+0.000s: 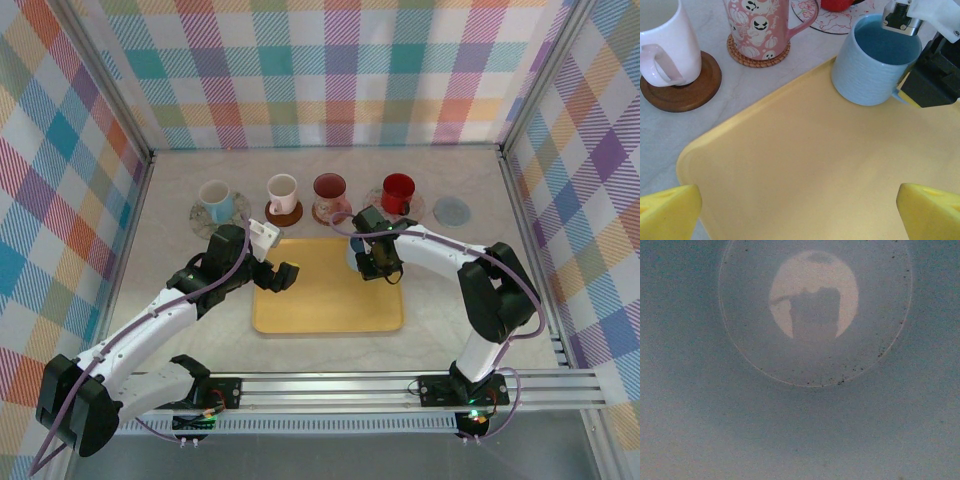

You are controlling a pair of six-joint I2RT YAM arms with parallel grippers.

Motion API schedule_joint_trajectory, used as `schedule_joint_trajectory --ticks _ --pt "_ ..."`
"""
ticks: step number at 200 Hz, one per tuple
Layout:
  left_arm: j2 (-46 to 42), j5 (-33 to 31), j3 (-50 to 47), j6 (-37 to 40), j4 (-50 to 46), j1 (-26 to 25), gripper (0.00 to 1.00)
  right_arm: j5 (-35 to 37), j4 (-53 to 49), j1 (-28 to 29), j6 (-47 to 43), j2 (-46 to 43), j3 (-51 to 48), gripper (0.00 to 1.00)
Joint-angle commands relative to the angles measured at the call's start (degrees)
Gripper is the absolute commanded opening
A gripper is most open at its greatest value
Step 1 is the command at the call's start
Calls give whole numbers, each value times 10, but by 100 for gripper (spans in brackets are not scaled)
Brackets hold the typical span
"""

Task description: Place the cup by the coaster

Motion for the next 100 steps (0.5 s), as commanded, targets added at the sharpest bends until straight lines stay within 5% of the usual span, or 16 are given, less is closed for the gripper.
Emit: schedule_joint_trajectory --ticks 1,23,100 --pt "1 13 12 -9 22 5 100 -2 0 3 -13 -3 -4 10" --pt "2 11 13 -10 24 4 100 0 -4 3 -25 -14 -7 0" --pt "10 22 24 -26 51 4 100 -28 45 2 -103 -129 -54 0"
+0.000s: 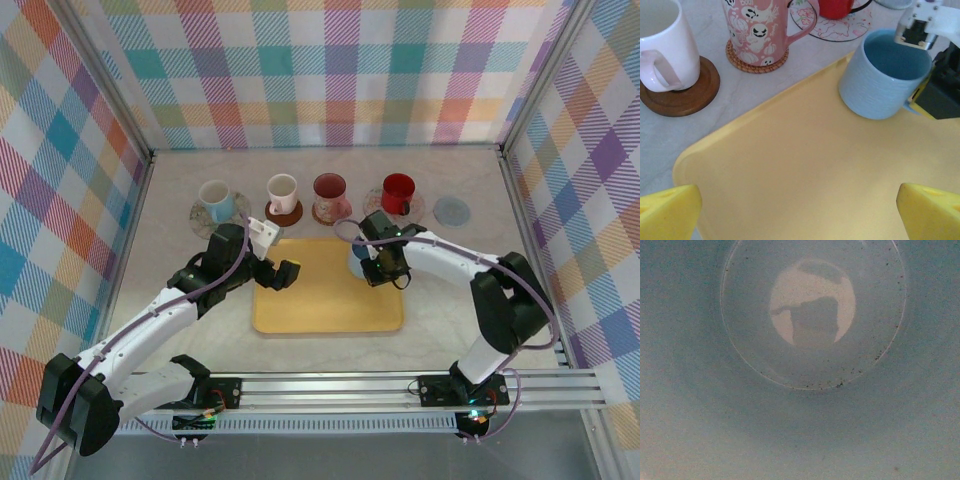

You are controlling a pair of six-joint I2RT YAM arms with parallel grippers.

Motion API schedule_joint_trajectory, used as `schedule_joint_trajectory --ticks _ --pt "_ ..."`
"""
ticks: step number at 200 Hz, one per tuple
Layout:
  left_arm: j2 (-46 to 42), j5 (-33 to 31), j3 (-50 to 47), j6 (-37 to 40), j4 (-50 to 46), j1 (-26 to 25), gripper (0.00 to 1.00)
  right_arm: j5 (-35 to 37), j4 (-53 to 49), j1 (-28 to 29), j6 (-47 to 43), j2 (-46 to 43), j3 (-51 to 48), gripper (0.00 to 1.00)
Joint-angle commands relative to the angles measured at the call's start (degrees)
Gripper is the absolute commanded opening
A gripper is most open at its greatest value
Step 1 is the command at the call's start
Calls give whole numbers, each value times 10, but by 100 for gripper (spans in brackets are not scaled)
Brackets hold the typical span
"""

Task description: Place the cup by the coaster

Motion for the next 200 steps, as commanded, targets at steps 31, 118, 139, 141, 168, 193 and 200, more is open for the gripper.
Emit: schedule_joint_trajectory --ticks 31,118,139,141,168,193,200 --pt "23 18 41 -13 47 3 100 -17 66 0 -70 -136 -20 0" --pt "85 35 113 -11 92 -15 100 -40 30 -111 -91 -235 34 0" --pt "105 38 133 -8 107 -21 100 -47 19 -153 -96 -237 54 0" --pt "107 38 135 -7 108 -22 100 -47 18 -155 -96 -238 55 0" --pt "136 42 158 -7 138 -29 100 -47 18 -202 -99 -236 71 0" --pt "168 50 180 -7 154 -35 100 -40 20 -242 -102 -227 85 0" --pt "177 53 186 -7 157 -36 100 -34 20 -253 -103 -223 90 0"
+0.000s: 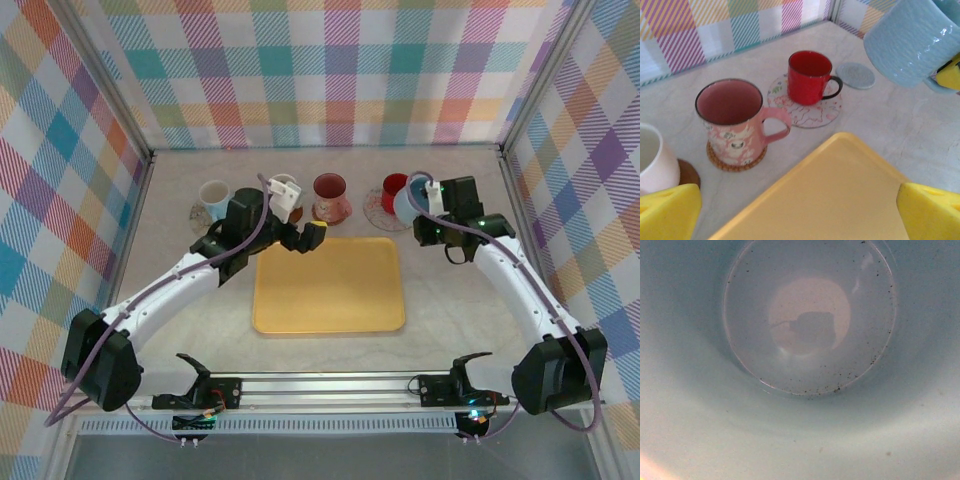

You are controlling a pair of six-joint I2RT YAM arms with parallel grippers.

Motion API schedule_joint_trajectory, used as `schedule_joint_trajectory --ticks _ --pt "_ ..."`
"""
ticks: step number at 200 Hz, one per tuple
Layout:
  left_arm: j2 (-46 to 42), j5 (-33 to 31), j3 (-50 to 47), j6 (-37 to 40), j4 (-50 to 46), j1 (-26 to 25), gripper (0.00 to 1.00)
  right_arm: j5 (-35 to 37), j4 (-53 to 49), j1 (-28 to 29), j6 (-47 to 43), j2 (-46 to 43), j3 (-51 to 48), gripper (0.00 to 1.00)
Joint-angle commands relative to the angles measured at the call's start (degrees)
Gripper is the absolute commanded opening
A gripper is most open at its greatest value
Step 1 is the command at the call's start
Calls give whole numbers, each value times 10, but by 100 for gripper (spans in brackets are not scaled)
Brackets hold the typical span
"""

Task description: Place the cup by the coaster

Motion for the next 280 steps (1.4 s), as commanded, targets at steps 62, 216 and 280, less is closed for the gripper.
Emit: schedule_joint_trajectory --ticks 62,216,280 --pt "81 41 67 3 62 -19 100 2 65 -132 0 29 81 0" --pt "172 58 103 -3 74 -45 100 7 169 -196 -92 205 106 0" --pt "225 70 148 1 61 -58 100 20 169 -196 -103 258 109 0"
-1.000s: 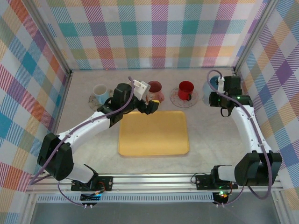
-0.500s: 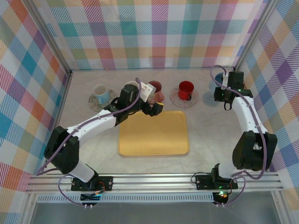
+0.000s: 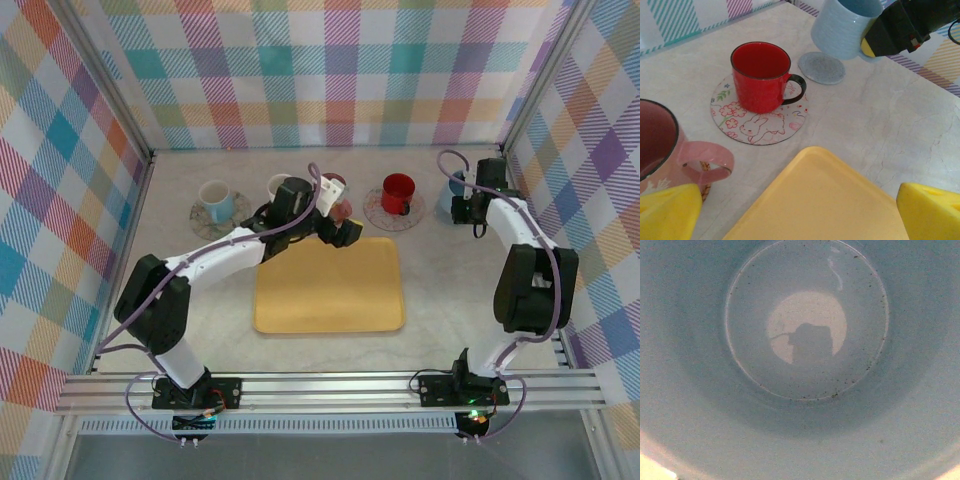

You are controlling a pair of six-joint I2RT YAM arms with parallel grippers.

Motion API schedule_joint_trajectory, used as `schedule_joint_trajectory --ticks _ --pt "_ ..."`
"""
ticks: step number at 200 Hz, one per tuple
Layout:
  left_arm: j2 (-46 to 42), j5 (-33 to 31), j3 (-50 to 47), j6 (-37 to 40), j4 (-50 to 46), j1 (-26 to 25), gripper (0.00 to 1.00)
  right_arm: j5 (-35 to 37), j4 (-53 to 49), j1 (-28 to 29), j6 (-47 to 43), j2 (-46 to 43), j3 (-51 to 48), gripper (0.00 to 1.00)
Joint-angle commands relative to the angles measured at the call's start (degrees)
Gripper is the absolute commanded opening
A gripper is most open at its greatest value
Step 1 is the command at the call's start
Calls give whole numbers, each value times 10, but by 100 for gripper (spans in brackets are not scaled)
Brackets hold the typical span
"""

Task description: Place the cup by the coaster

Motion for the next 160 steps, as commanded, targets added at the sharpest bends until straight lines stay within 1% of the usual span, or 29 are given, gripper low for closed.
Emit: schedule_joint_trajectory --ticks 1,67,160 --pt "16 19 29 3 6 -9 100 5 59 -3 -16 -1 28 0" --pt "58 27 68 3 -3 -21 100 16 67 -3 -26 43 35 0" --pt "74 29 83 5 -12 -28 100 22 96 -3 -32 76 37 0"
